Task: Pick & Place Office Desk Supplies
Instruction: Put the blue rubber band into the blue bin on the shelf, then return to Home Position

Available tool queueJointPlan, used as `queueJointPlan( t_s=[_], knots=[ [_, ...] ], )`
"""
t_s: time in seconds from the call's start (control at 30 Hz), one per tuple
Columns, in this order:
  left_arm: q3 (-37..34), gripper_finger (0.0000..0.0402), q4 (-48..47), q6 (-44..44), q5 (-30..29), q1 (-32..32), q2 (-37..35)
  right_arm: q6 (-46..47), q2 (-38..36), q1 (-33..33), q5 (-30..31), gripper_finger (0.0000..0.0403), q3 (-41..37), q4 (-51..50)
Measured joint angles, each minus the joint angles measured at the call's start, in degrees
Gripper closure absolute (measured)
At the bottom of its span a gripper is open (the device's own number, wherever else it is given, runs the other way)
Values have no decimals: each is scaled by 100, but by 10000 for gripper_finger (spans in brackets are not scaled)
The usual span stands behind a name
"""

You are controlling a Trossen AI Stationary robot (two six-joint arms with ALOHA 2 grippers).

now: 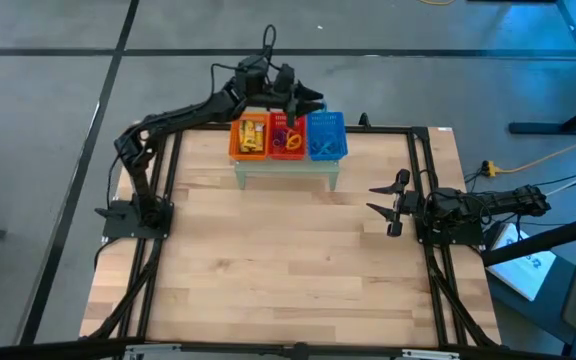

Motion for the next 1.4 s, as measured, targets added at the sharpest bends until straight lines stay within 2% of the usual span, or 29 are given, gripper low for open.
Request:
queueJointPlan(
  t_s=[0.13,0.33,0.43,0.6,0.87,1.17,1.4],
  knots=[
    [-3,202,-396,-9,115,32,-274,-42,0,0,3,208,0,0],
    [-1,202,-637,79,121,29,-915,-2160,0,-15,185,208,0,4],
    [15,203,-853,70,119,75,-1039,-2556,0,-15,187,208,0,7],
    [-18,233,-1213,361,72,98,-675,-2579,-1,-15,187,208,1,8],
    [-11,291,-11,-186,149,50,270,-2579,-1,-15,189,208,0,15],
    [-11,286,224,-500,446,8,892,-2581,-1,-15,164,208,0,16],
    [-3,286,566,-612,409,10,650,-2597,-1,-15,161,208,0,15]
  ],
)
